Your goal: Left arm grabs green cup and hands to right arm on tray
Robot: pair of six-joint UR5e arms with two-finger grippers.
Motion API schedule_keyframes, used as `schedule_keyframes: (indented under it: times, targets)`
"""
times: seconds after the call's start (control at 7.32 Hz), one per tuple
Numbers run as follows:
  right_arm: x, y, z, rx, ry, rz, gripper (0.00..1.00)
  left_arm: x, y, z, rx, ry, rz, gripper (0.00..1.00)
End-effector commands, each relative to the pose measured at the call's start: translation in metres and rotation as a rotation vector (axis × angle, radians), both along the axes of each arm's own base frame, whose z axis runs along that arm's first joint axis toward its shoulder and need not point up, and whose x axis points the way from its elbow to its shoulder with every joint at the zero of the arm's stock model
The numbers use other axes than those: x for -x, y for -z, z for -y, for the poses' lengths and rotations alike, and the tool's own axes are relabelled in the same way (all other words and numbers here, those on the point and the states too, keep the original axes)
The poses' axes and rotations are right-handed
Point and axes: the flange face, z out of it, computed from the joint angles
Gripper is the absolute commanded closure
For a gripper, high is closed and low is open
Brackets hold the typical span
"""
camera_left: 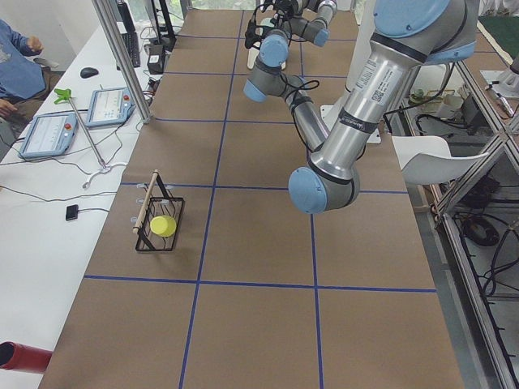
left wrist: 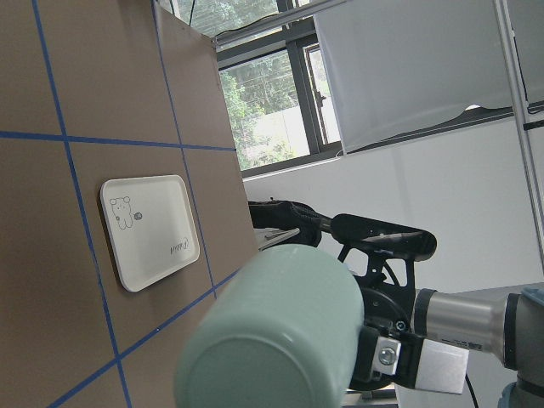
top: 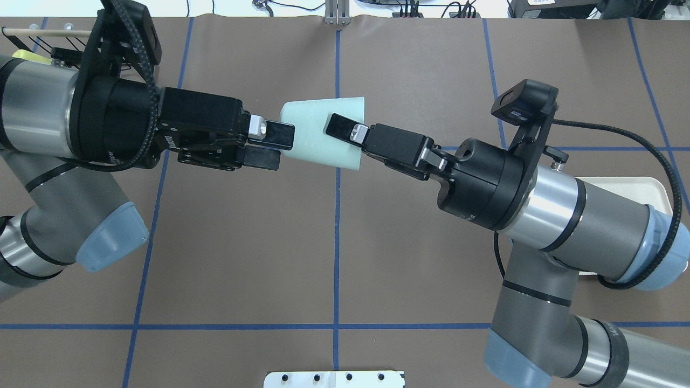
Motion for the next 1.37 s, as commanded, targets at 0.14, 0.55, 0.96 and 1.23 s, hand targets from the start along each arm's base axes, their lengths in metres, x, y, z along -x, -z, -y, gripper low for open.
schedule_keyframes:
  times: [0.14, 0.55, 0.96, 1.23]
  targets:
    - [0.005, -0.005, 0.035, 0.113, -0.059, -0.217, 1.0, -0.015, -0.026, 0.015, 0.037, 0.012, 0.052, 0.0]
    - [-0.007, 0.01, 0.04, 0.279, -0.061, -0.542, 1.0, -0.049, -0.086, 0.053, 0.06, 0.07, 0.194, 0.0]
    - [-0.042, -0.016, 0.078, 0.469, 0.01, -0.849, 1.0, -0.066, -0.131, 0.097, 0.056, 0.158, 0.529, 0.0]
    - [-0.044, -0.051, 0.087, 0.522, 0.055, -1.012, 1.0, -0.039, -0.172, 0.134, 0.032, 0.215, 0.744, 0.0]
